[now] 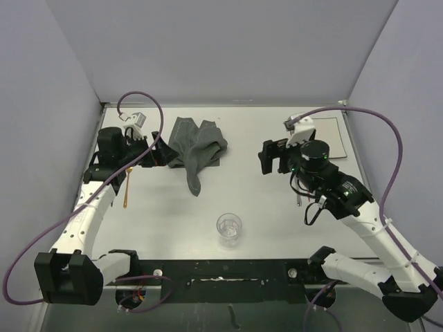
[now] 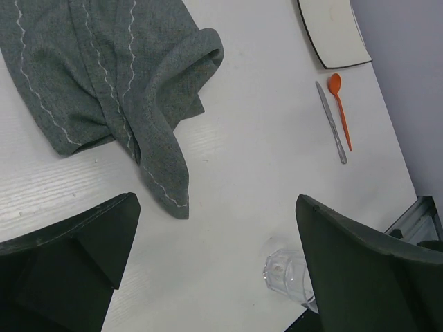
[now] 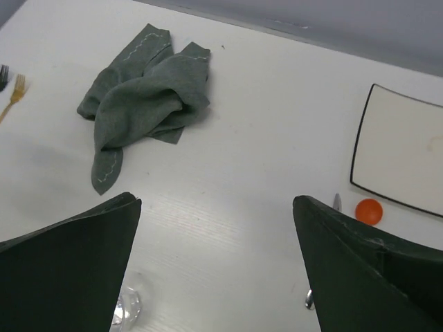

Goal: Set the dinner table for one person
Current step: Flatten out the napkin at the center of the board.

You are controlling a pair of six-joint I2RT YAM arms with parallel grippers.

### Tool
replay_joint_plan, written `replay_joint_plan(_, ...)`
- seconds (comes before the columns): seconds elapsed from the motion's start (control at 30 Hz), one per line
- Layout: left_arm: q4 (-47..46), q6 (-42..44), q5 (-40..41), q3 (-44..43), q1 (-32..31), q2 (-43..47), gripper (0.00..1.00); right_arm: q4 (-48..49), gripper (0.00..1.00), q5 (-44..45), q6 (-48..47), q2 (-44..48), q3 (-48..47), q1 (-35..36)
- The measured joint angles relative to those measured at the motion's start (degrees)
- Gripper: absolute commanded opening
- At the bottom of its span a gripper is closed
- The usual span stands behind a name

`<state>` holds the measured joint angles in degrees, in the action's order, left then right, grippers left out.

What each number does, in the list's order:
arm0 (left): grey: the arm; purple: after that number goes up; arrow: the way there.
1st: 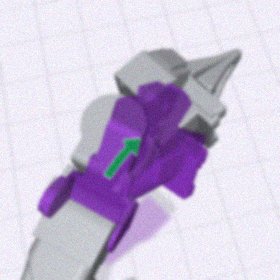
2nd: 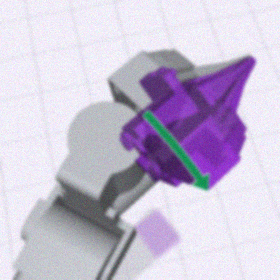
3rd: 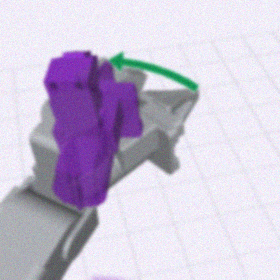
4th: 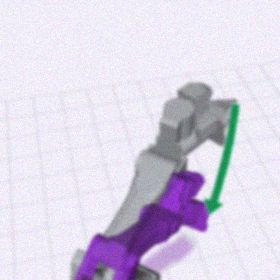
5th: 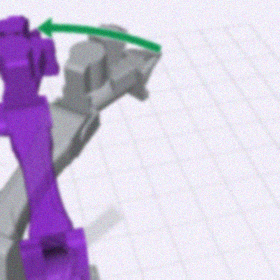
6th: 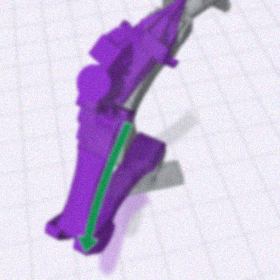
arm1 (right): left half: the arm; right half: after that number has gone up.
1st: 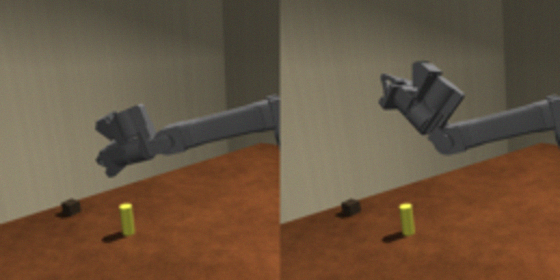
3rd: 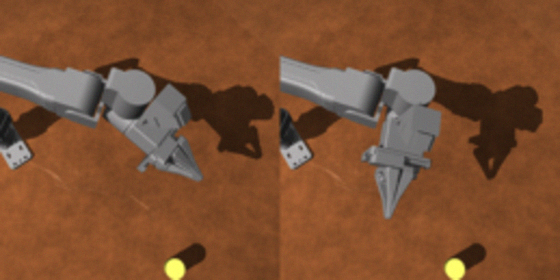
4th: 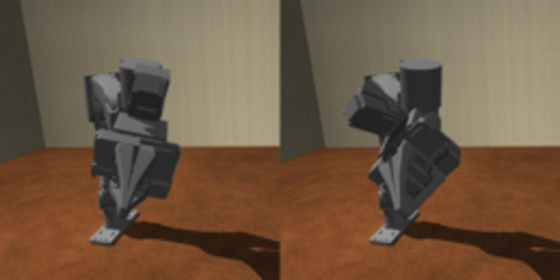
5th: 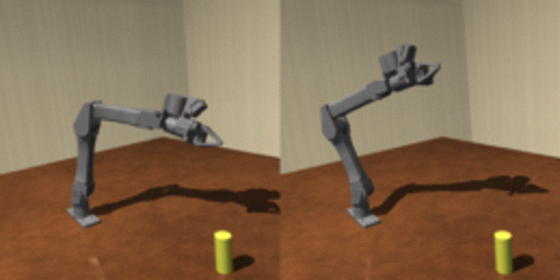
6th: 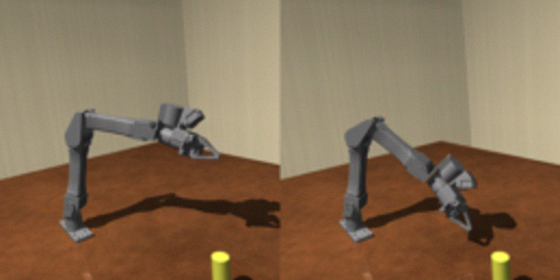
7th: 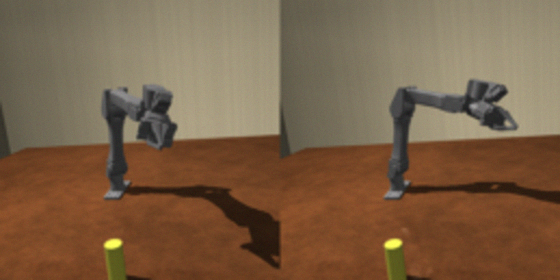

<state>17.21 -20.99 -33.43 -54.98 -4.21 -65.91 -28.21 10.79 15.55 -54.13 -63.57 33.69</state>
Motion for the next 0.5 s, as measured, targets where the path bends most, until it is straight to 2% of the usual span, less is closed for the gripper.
replay_joint_plan(0.17,0.15,-0.02,3.19,0.33,0.22,1.57,0.98,-6.1,0.98,22.47,-6.95,-9.68,-11.04,19.21)
replay_joint_plan(0.27,0.11,0.02,3.96,0.33,0.33,1.9,0.98,-4.63,0.98,34.14,-12.17,-11.67,-9.79,26.8)
replay_joint_plan(0.4,0.04,0.39,4.2,0.76,0.31,3.34,0.98,8.35,0.98,49.99,-20.24,-5.68,1.01,27.54)
replay_joint_plan(0.5,0.09,0.81,4.31,1.07,0.11,5.03,0.98,9.94,0.98,50.56,-16.46,4.04,7.02,21.57)
